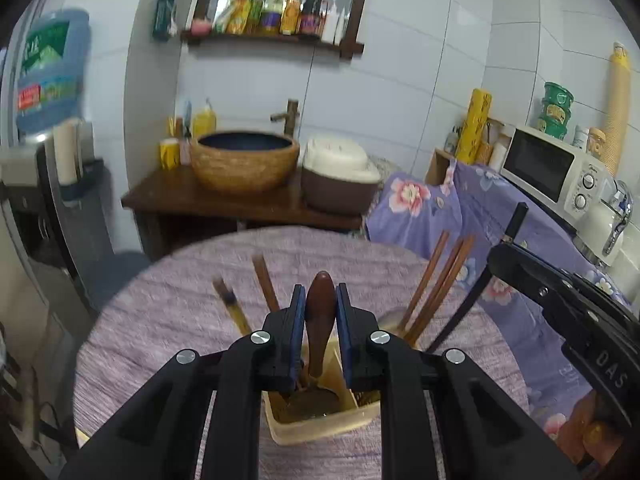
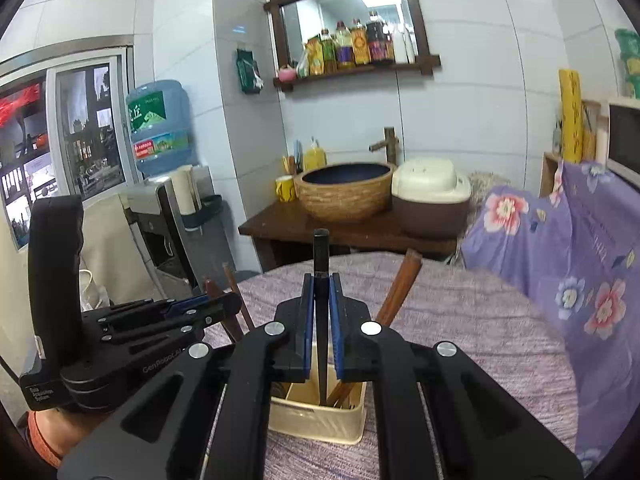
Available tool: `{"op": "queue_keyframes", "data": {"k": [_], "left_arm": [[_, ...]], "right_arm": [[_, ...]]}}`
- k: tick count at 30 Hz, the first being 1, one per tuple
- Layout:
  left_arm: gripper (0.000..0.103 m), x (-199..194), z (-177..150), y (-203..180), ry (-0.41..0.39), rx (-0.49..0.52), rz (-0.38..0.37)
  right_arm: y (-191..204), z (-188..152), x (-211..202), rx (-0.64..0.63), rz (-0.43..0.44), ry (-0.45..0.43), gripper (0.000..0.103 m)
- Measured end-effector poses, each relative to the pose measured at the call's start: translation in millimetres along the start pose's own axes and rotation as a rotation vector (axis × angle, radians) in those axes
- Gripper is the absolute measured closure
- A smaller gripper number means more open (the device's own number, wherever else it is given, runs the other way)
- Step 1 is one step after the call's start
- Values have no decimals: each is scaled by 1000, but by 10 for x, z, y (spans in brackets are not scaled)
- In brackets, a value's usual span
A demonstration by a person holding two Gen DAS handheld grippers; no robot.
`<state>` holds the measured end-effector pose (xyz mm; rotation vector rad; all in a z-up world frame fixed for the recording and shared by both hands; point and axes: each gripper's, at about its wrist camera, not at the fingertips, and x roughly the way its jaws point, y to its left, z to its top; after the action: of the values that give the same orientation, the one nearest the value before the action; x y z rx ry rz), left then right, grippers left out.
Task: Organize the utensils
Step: 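Lower the spoon and chopstick into the holder and open both grippers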
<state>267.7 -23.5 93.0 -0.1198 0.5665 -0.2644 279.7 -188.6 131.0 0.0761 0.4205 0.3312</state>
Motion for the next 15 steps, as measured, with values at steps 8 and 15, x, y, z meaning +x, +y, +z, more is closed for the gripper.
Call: {"op": "queue_keyframes", "data": {"k": [8, 15], "left_arm": [[87, 159, -228, 8, 29, 24, 31], [87, 162, -222, -31, 17, 35, 38]], "right_arm": [[-107, -244, 197, 27, -22, 43, 95], [-89, -277, 188, 11, -18, 38, 94]]}}
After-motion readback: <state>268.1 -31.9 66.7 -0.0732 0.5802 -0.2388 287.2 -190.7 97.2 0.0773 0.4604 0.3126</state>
